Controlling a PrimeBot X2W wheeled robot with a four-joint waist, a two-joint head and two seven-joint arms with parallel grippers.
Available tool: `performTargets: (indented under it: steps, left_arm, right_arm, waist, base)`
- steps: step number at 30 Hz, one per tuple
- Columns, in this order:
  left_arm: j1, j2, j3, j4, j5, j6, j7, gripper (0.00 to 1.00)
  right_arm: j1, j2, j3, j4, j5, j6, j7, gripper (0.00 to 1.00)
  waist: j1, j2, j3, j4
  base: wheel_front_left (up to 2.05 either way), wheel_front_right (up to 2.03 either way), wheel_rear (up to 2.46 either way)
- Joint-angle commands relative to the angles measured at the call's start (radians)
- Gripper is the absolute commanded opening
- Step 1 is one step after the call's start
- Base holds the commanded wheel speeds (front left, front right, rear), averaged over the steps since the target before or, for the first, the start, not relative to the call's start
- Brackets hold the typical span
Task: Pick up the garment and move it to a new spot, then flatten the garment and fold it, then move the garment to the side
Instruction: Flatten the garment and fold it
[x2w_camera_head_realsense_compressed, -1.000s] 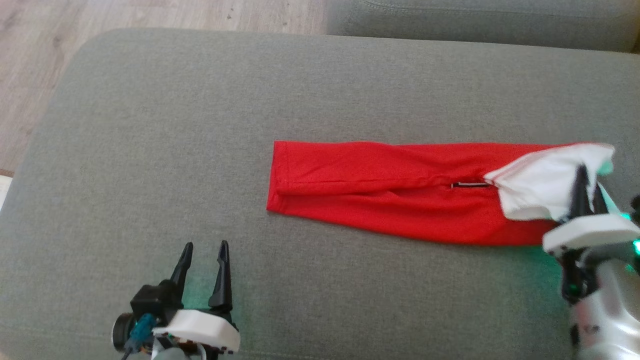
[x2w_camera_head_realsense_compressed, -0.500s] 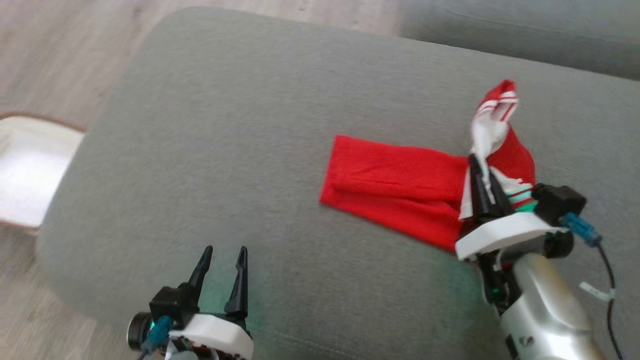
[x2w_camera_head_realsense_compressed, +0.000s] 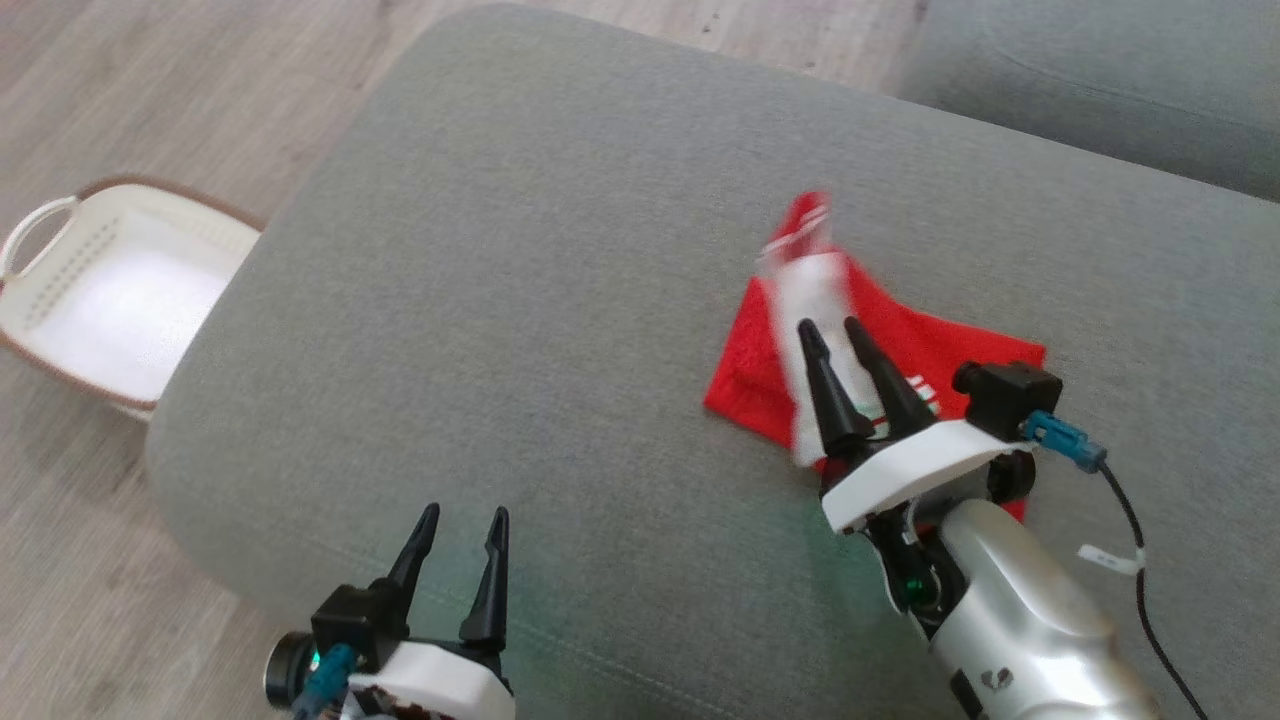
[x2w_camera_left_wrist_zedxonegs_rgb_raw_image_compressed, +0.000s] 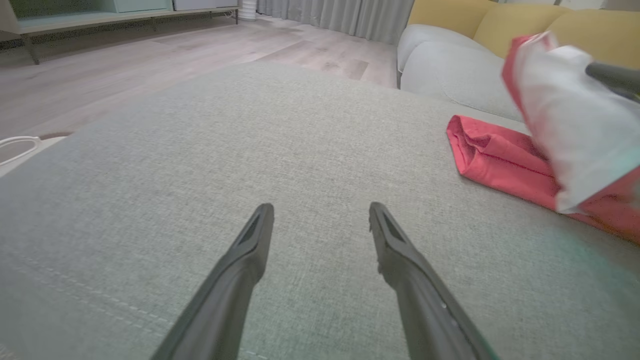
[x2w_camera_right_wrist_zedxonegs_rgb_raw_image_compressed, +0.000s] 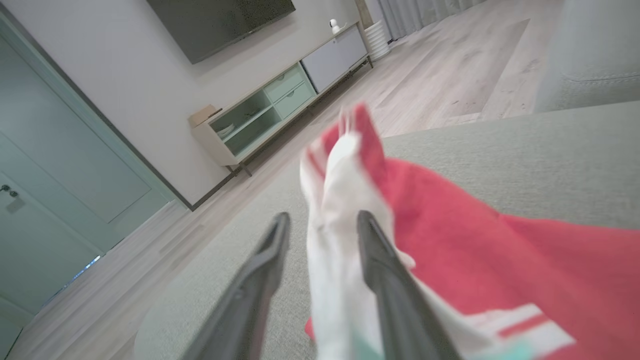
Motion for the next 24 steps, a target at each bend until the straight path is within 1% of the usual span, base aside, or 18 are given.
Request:
performTargets:
  steps: [1,3,5,12,16,19,24]
  left_arm:
    - [-0.009,0.003,0.031,-0.032,-0.001,0.006,-0.010,1.00]
    - [-0.005,0.003,0.039,-0.033,0.003,0.009,-0.010,1.00]
    - [-0.002,0.003,0.051,-0.033,0.008,0.010,-0.010,1.00]
    - [-0.003,0.003,0.089,-0.041,0.026,0.009,-0.010,1.00]
    - [-0.004,0.003,0.116,-0.045,0.038,0.014,-0.010,1.00]
    - [0.001,0.003,0.140,-0.049,0.054,0.019,-0.010,1.00]
    - [0.025,0.003,0.175,-0.060,0.083,0.031,-0.010,1.00]
  right_arm:
    - [-0.035,0.016,0.010,-0.032,0.002,-0.001,-0.006,1.00]
    - [-0.031,0.016,-0.016,-0.042,-0.018,-0.001,-0.006,1.00]
    - [-0.017,0.016,-0.067,-0.053,-0.055,-0.001,-0.006,1.00]
    - [0.095,0.016,-0.326,-0.109,-0.245,-0.001,-0.006,1.00]
    - [0.161,0.016,-0.425,-0.140,-0.326,-0.001,-0.006,1.00]
    - [0.202,0.016,-0.460,-0.164,-0.381,-0.001,-0.006,1.00]
    - [0.258,0.016,-0.454,-0.199,-0.451,-0.001,-0.006,1.00]
  waist:
    - [0.0000,0.0000,-0.005,-0.019]
    - [0.0000,0.0000,-0.012,-0.050]
    - [0.0000,0.0000,-0.020,-0.084]
    - [0.0000,0.0000,-0.056,-0.214]
    - [0.0000,0.0000,-0.077,-0.281]
    - [0.0000,0.0000,-0.090,-0.322]
    - [0.0000,0.0000,-0.102,-0.373]
  base:
    - [0.00,0.00,0.00]
    - [0.00,0.00,0.00]
    - [0.00,0.00,0.00]
    - [0.00,0.00,0.00]
    - [0.00,0.00,0.00]
    - [0.00,0.00,0.00]
    - [0.00,0.00,0.00]
